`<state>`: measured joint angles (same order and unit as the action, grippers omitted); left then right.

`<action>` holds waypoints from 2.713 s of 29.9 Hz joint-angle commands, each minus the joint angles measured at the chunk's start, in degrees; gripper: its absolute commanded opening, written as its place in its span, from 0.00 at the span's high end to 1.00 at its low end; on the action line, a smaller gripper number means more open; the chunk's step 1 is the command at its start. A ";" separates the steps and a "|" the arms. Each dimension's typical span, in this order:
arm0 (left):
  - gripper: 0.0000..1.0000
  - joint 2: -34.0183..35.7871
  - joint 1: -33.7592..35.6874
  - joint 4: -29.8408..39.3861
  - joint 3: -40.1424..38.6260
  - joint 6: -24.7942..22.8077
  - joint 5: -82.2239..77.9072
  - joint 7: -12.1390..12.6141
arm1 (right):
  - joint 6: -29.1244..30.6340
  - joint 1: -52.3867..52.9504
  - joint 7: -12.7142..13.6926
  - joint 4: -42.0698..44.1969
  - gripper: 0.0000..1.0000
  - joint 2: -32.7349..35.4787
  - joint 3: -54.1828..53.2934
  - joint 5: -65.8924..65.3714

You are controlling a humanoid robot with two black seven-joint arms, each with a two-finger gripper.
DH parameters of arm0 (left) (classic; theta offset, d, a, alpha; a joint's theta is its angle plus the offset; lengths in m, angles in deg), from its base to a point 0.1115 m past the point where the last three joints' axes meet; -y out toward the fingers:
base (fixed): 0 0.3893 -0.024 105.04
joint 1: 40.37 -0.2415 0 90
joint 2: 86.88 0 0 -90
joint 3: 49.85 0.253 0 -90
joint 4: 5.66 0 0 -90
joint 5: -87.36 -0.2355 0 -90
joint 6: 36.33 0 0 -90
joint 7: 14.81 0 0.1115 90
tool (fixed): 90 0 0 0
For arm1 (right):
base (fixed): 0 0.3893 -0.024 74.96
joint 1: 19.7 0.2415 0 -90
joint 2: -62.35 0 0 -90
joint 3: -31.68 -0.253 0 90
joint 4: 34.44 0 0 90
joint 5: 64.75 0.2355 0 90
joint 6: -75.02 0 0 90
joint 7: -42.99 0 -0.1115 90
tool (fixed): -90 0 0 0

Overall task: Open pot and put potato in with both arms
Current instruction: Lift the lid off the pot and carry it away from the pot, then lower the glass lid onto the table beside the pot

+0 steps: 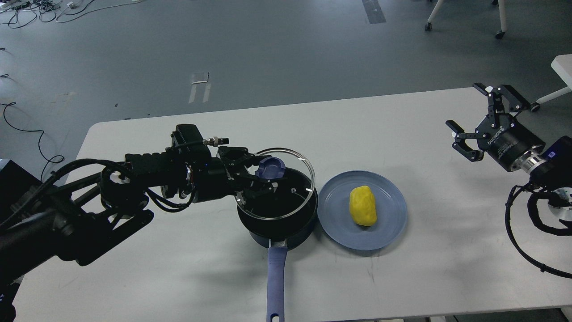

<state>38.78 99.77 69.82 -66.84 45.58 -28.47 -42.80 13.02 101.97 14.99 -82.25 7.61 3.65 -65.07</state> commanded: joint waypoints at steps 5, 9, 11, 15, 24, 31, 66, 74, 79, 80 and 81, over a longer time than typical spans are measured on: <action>0.64 7.23 0.93 -0.68 0.99 1.76 1.83 -0.01 | 0.00 0.06 0.00 -0.09 0.00 0.17 -0.09 -0.03; 0.63 11.01 -1.61 -2.08 1.08 3.17 1.92 -0.01 | 0.00 0.06 0.00 -0.09 0.00 0.17 -0.09 -0.03; 0.63 11.62 -2.41 -3.93 1.00 3.96 2.01 -0.01 | 0.00 0.06 0.00 -0.09 0.00 0.17 -0.09 -0.03; 0.62 12.59 -4.69 -6.48 0.73 5.72 2.44 -0.01 | 0.00 0.06 0.00 -0.18 0.00 0.17 -0.09 -0.03; 0.61 13.47 -9.35 -9.20 0.56 5.98 3.67 -0.01 | 0.00 -0.03 0.00 -0.18 0.00 0.26 -0.09 -0.03; 0.59 13.30 -12.16 -13.68 0.47 7.56 4.91 -0.01 | 0.00 -0.12 0.00 -0.27 0.00 0.35 -0.09 -0.03; 0.03 12.77 -16.65 -19.49 0.64 12.05 9.21 -0.01 | 0.00 -0.29 0.00 -0.27 0.00 1.05 -0.18 -0.03; 0.06 12.59 -17.53 -19.49 1.00 11.96 11.23 -0.01 | 0.00 -0.29 0.00 -0.35 0.00 1.31 -0.18 0.05; 0.32 12.15 -17.53 -19.58 1.00 11.96 11.41 -0.01 | 0.00 -0.29 0.00 -0.35 0.00 1.49 -0.18 0.05; 0.38 12.07 -17.53 -19.58 1.00 11.96 11.50 -0.01 | 0.00 -0.29 0.00 -0.35 0.00 1.49 -0.18 0.05; 0.46 11.98 -17.53 -19.58 1.00 11.96 11.50 -0.01 | 0.00 -0.29 0.00 -0.35 0.00 1.49 -0.18 0.05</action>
<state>51.07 82.26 50.29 -65.84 57.54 -17.10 -42.80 13.02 101.68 14.99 -82.62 9.04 3.45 -65.01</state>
